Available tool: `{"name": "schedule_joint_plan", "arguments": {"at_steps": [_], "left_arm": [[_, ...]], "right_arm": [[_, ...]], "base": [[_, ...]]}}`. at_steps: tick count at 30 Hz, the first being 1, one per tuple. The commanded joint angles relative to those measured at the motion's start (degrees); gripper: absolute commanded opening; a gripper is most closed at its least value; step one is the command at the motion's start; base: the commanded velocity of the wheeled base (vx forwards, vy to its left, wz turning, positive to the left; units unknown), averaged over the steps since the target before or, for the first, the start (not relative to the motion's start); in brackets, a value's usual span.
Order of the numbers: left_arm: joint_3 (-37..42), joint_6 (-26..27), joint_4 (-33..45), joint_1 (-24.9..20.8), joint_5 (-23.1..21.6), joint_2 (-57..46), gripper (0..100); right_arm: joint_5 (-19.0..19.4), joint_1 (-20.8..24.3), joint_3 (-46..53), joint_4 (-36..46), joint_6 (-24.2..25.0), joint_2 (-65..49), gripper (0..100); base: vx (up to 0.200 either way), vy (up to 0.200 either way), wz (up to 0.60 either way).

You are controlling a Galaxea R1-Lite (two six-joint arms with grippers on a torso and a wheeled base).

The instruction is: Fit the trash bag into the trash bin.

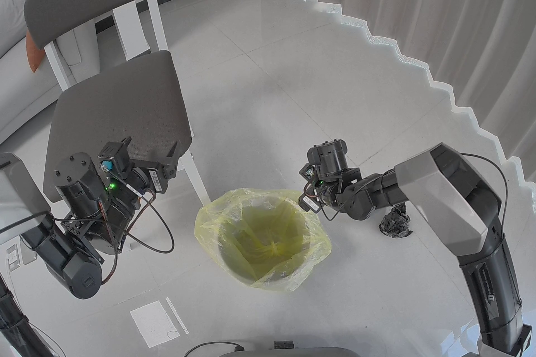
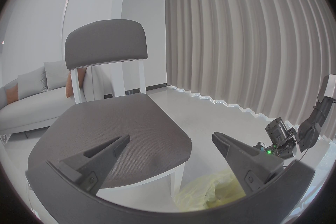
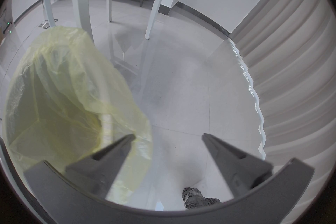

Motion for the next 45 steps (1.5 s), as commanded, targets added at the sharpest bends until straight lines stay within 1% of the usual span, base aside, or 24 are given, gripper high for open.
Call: {"name": "schedule_joint_plan", "arguments": {"at_steps": [1,6,8,12,14,15,16,17,22,25,27,31,33,35,37,45], "left_arm": [[0.22,-1.37,-1.05,-0.36,-0.56,-0.01,100],[-0.22,-1.98,-1.05,-0.36,-1.0,-0.45,100],[-0.48,-2.95,-1.05,-0.36,-1.53,-1.5,100],[-0.3,-3.48,-1.05,-0.09,-2.32,-2.12,100],[-0.13,-3.48,-1.05,-0.09,-2.32,-1.94,100],[0.14,-3.48,-1.05,-0.27,-2.41,-1.76,100],[0.14,-3.48,-1.05,-0.44,-2.5,-1.76,100],[0.22,-3.48,-1.05,-0.53,-2.58,-1.68,100],[0.22,-3.48,-1.05,-1.94,-2.5,-1.15,100],[0.49,-3.65,-1.05,-2.73,-2.23,-1.15,100],[1.1,-4.71,-1.05,-3.26,-2.06,-1.24,100],[2.33,-5.85,-1.05,-4.13,-1.97,-1.06,100],[2.42,-5.85,-1.05,-4.22,-1.97,-1.06,100],[2.77,-5.85,-1.05,-4.49,-1.62,-1.06,100],[2.69,-5.85,-1.05,-4.49,-1.35,-1.15,100],[1.72,-5.67,-1.05,-4.49,-1.09,0.52,100]], "right_arm": [[0.47,-1.44,3.95,-0.12,2.3,-6.05,100],[0.82,-3.72,7.56,-0.21,5.82,-10.0,100],[2.05,-5.48,10.37,-0.3,7.57,-12.47,100],[7.33,-9.08,14.85,0.23,12.85,-17.65,100],[8.56,-9.88,15.47,0.41,14.08,-18.71,100],[10.49,-11.9,16.7,1.55,15.83,-20.99,100],[10.84,-12.6,16.96,2.25,16.01,-21.69,100],[11.46,-14.53,17.31,4.54,16.19,-23.01,100],[11.54,-20.51,17.67,10.78,16.19,-23.45,100],[11.63,-22.97,19.07,13.59,16.27,-23.1,100],[11.63,-24.11,20.48,14.82,16.19,-22.13,100],[11.54,-25.34,21.36,14.56,16.27,-18.18,100],[11.54,-25.43,21.36,14.56,16.27,-17.92,100],[11.63,-25.96,20.39,11.83,16.36,-12.38,100],[11.54,-25.96,19.6,10.34,16.36,-10.09,100],[11.63,-26.57,13.97,9.81,16.19,-1.13,100]], "base": [[0.0,0.0,0.0],[0.0,0.0,0.0],[0.0,0.0,0.0],[0.0,0.0,0.0],[0.0,0.0,0.0],[0.0,0.0,0.0],[0.0,0.0,0.0],[0.0,0.0,0.0],[0.0,0.0,0.0],[0.0,0.0,0.0],[0.0,0.0,0.0],[0.0,0.0,0.0],[0.0,0.0,0.0],[0.0,0.0,0.0],[0.0,0.0,0.0],[0.0,0.0,0.0]]}}
